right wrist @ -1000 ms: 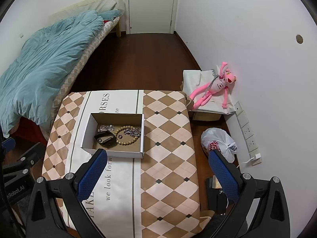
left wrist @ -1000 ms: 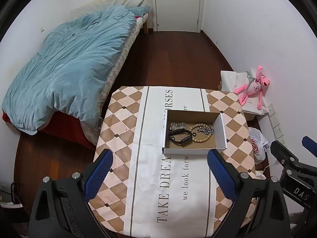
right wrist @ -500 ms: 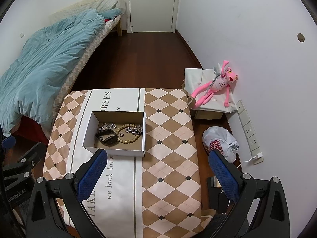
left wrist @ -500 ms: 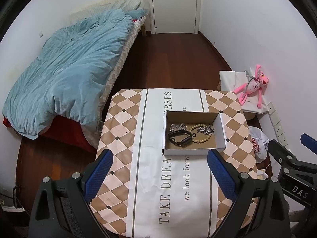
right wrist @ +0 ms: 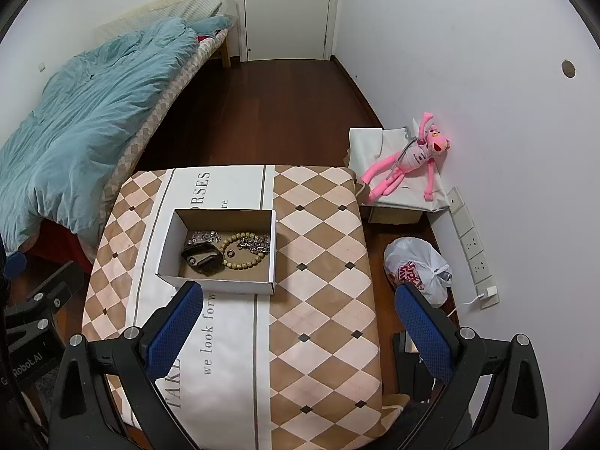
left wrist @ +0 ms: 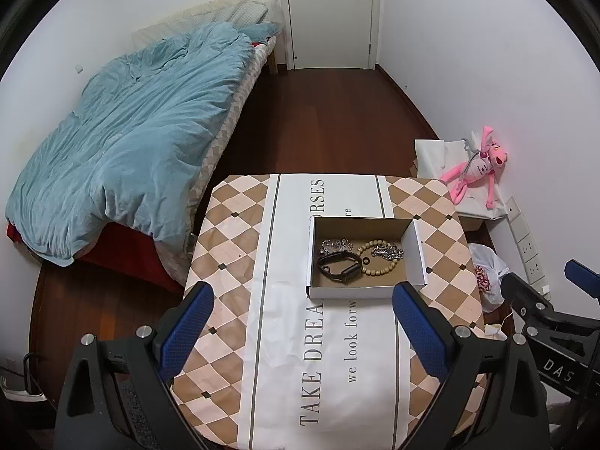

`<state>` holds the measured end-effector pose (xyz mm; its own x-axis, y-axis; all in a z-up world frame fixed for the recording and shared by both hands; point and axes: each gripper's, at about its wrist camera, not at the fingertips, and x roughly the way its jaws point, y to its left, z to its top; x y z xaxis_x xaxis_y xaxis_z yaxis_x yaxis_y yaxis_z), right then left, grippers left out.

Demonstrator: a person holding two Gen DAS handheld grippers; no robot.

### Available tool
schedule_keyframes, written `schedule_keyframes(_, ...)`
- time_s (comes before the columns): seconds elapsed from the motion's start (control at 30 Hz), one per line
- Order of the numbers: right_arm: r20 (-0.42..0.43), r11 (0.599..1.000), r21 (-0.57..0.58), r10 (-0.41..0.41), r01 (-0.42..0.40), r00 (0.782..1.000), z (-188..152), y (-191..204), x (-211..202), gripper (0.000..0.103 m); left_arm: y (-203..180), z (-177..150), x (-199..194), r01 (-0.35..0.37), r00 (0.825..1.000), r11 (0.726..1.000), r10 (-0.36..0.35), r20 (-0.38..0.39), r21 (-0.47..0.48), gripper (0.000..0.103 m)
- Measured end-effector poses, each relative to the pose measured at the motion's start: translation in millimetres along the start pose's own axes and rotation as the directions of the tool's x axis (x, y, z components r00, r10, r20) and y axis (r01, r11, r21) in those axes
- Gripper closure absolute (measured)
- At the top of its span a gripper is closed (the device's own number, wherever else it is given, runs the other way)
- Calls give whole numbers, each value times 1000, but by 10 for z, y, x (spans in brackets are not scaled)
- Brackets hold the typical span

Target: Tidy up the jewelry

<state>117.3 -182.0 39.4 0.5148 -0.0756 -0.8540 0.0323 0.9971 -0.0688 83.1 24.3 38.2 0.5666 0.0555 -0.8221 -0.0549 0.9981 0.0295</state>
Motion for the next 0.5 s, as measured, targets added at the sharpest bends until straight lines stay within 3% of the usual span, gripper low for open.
schedule_keyframes(0.5, 5, 1000, -2, 3, -3, 1000, 27, -14, -34, 0, 7, 0, -9, -7, 1000, 1000, 7, 5, 3, 6)
